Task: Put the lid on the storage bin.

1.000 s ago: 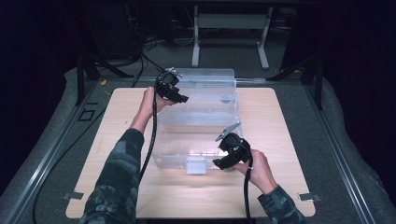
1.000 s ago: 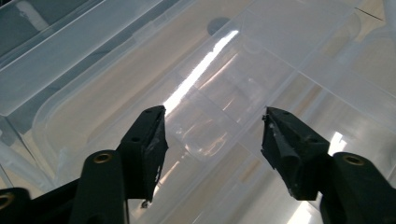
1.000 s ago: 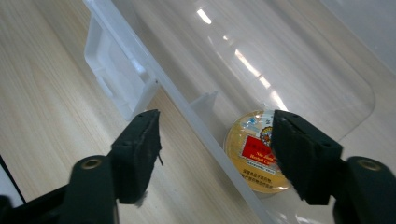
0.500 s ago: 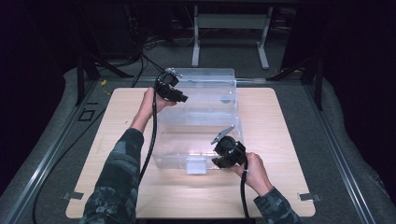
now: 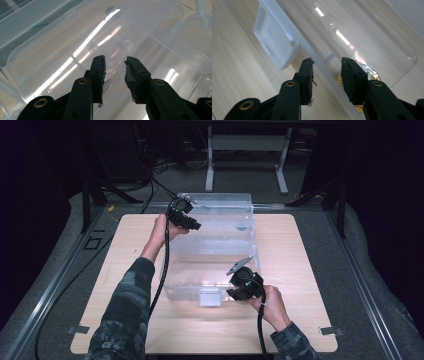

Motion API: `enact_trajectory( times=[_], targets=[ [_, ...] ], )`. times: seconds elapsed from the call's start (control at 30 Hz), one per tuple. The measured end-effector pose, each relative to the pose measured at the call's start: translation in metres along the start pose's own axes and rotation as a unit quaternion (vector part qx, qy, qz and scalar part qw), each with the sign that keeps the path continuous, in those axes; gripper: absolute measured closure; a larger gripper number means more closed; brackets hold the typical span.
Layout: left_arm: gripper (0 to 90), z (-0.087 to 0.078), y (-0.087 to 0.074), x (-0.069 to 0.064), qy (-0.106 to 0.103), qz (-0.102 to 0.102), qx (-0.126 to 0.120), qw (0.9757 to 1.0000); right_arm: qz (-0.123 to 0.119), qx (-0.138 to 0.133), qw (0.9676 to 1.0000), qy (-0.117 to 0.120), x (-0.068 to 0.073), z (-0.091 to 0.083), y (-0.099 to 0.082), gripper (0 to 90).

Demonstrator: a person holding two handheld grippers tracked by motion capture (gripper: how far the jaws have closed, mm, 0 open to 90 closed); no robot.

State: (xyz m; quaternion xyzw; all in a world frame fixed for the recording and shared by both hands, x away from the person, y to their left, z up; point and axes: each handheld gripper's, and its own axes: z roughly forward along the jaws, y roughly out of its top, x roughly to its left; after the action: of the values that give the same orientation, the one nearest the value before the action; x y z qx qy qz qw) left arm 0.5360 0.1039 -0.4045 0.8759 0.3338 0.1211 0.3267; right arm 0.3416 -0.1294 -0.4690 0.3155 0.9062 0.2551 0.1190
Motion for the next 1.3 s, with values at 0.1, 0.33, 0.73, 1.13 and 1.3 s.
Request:
enact_trajectory(
  times=[0.1,0.33,0.73,1.13,1.3],
  targets=[
    [68.1,-0.001,-0.001,-0.001,0.000,-0.004,-0.003,1.0000,0.002,-0.004,1.0000,-0.004,0.001,0.001,-0.001,62.2],
    [70.7,-0.003,-0.001,-0.003,-0.008,0.004,0.004,0.9999,0.028,-0.026,0.9989,0.026,-0.003,0.008,-0.008,62.0],
    [73.2,-0.008,0.002,-0.012,-0.003,0.016,0.007,0.9998,0.024,-0.031,0.9992,-0.002,0.002,0.009,-0.009,59.9],
    [75.2,-0.015,0.000,-0.017,0.004,0.022,0.000,0.9998,0.034,-0.040,0.9985,-0.014,0.001,0.010,-0.008,55.9],
    [75.6,-0.017,-0.001,-0.021,0.006,0.028,-0.003,0.9996,0.034,-0.045,0.9983,-0.015,0.001,0.011,-0.009,55.2]
  ],
)
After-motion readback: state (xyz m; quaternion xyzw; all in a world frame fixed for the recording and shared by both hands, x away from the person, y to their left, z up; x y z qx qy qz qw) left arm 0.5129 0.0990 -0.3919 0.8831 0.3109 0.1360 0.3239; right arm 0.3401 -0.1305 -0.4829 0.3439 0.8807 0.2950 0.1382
